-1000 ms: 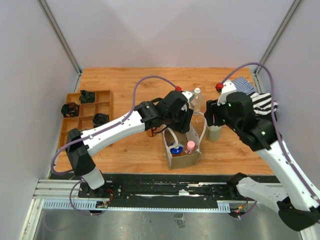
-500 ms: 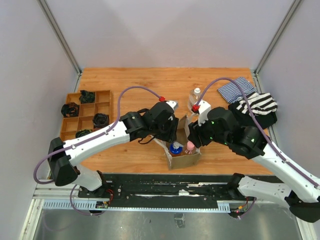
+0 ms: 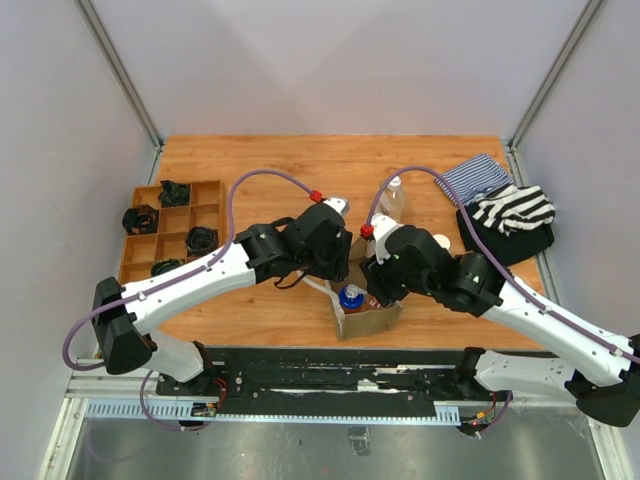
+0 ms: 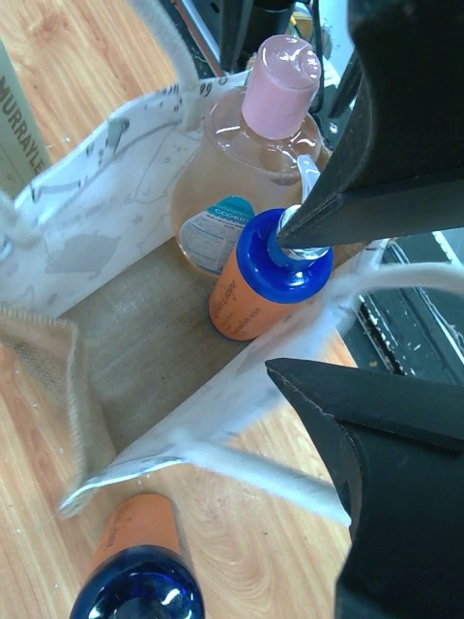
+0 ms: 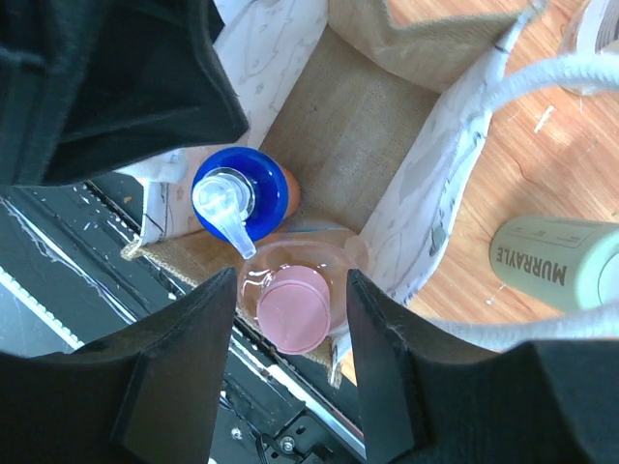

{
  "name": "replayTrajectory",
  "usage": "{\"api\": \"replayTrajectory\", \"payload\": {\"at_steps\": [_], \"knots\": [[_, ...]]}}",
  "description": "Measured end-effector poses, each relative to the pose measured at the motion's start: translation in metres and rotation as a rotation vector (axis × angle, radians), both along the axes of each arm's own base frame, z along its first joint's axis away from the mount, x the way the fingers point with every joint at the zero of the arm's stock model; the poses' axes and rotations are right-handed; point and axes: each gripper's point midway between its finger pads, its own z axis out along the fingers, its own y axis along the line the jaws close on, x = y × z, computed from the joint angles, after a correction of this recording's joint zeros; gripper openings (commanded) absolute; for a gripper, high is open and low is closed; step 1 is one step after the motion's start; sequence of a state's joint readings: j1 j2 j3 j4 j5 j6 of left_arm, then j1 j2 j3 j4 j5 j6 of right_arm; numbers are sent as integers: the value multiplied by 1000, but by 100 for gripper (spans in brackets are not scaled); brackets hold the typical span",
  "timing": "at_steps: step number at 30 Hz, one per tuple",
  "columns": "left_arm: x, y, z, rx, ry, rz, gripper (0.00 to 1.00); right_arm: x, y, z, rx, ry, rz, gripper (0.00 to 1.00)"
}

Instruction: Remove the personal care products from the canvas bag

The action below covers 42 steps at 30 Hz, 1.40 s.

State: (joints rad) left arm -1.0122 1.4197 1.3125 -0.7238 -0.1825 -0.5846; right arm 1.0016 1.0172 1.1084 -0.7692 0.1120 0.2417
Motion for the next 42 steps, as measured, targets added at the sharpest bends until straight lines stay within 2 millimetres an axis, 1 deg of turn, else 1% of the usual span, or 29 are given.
{"api": "replayTrajectory", "payload": {"at_steps": [9,15,22,24,27,29,31,33,36,38,42], "knots": [[-3,0,9,-29,-4,-11,54,1,-7,-9,-42,13,-30,45],[-4,-1,10,-35,-2,-16,54,-2,-9,-17,-54,32,-35,44],[-4,-1,11,-36,-3,-16,54,-4,-10,-19,-56,42,-34,44],[-4,-1,11,-36,-3,-16,54,-4,-10,-19,-59,46,-36,46],[-5,-1,11,-37,-3,-17,55,-5,-11,-23,-71,58,-38,53],[-5,-1,12,-41,-1,-20,54,-7,-13,-26,-86,72,-39,53],[-7,-2,14,-49,3,-27,54,-8,-14,-30,-101,86,-37,44],[-9,-3,16,-61,8,-39,54,-9,-14,-31,-106,91,-37,32],[-13,-8,18,-83,20,-61,53,-9,-14,-29,-99,88,-40,21],[-15,-10,18,-89,26,-73,53,-8,-14,-29,-99,86,-40,17],[-20,-12,16,-98,44,-100,53,-8,-14,-29,-100,85,-41,14]]}}
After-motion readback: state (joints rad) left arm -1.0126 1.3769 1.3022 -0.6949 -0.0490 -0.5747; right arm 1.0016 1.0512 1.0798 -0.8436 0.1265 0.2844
